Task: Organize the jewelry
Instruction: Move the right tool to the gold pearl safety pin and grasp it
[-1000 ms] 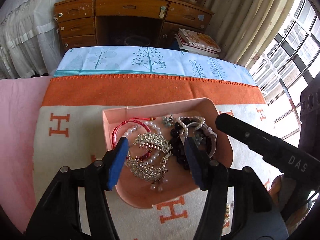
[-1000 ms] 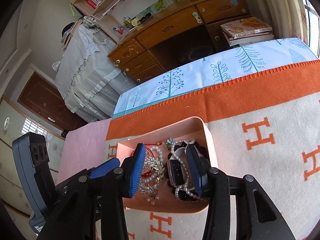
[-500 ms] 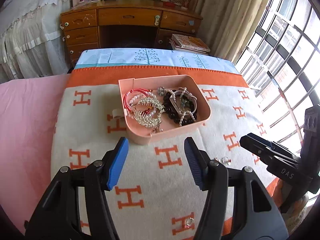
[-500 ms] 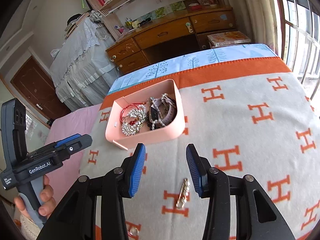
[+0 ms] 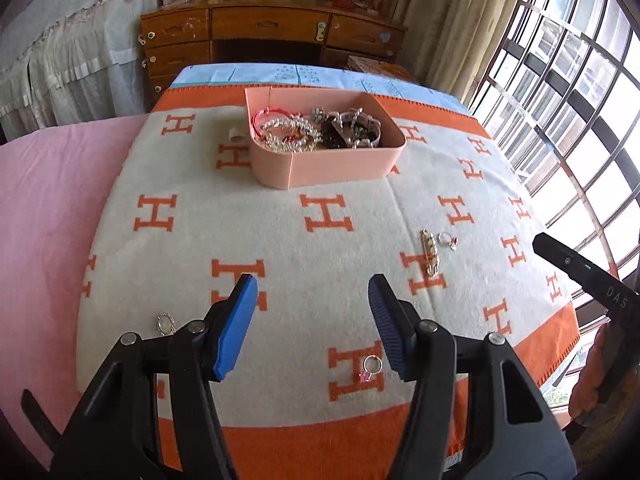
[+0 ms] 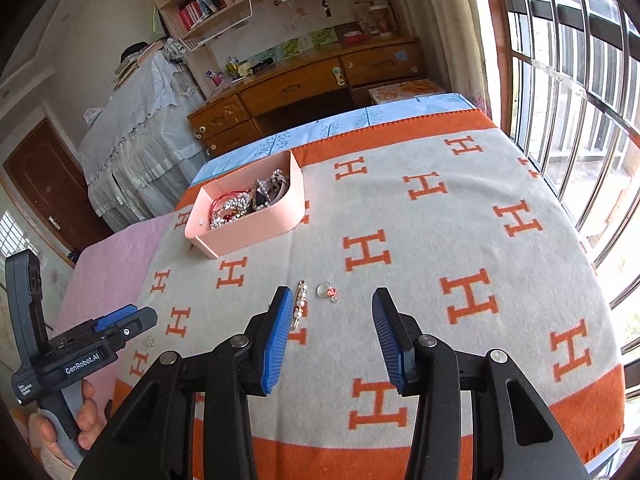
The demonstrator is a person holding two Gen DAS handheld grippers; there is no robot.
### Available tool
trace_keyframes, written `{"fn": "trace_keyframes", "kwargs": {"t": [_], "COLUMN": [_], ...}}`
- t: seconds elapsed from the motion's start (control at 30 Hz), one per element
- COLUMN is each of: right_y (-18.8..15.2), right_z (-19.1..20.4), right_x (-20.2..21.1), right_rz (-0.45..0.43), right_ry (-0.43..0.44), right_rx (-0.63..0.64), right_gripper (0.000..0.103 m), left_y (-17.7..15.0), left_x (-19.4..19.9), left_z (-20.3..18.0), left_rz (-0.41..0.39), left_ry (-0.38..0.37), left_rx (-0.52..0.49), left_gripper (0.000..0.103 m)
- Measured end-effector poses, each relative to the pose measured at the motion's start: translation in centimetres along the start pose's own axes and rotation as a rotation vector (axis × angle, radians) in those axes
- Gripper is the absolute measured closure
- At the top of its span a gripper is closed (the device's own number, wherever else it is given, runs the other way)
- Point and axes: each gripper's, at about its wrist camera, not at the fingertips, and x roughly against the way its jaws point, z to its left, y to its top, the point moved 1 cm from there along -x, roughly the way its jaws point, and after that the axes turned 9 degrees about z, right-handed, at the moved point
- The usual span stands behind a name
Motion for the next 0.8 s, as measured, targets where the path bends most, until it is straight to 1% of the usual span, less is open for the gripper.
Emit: {"fn": "trace_keyframes", "kwargs": {"t": [0.07, 0.13, 0.27, 0.47, 0.6, 0.67, 0.8], "right_y": [-0.7, -1.1, -1.2, -0.9, -0.1, 0.4, 1.3], "right_z": [0.1, 0.6, 2.4, 3.6, 4.4, 4.7, 5.2], "right_x": [-0.6, -1.7, -4.6, -7.6, -8.7, -9.5, -11.2], "right_rz": [0.024, 0.052, 0.113, 0.178, 0.195, 0.209, 0.229], "right_ry": [-0.002, -0.003, 0.012, 0.018, 0.005, 0.004, -0.009], "right_rx": [0.014, 0.03, 0.064, 0.086, 0.103, 0.107, 0.116], "right_gripper": [0.06, 0.063, 0.065, 0.067, 0.068, 0.073, 0.076], "left_y": [-0.9, -1.6, -2.5, -3.2, -3.1, -3.0, -3.0], "left_x": [-1.0, -1.8, -3.4, -5.5, -5.0, -4.2, -2.5], "left_z": [-0.3, -0.8, -1.7, -2.3, -0.6, 0.8, 4.0], "left_rz": [0.013, 0.017, 0.027, 0.069, 0.042, 0.014, -0.013], "left_ry": [-0.001, 0.016, 0.061, 0.09, 0.104, 0.134, 0.151], "left_rx": [0.002, 0.003, -0.008, -0.023, 0.02, 0.055, 0.129], "left_gripper": [0.048, 0.048, 0.048, 0.048, 0.048, 0.048, 0.048]}}
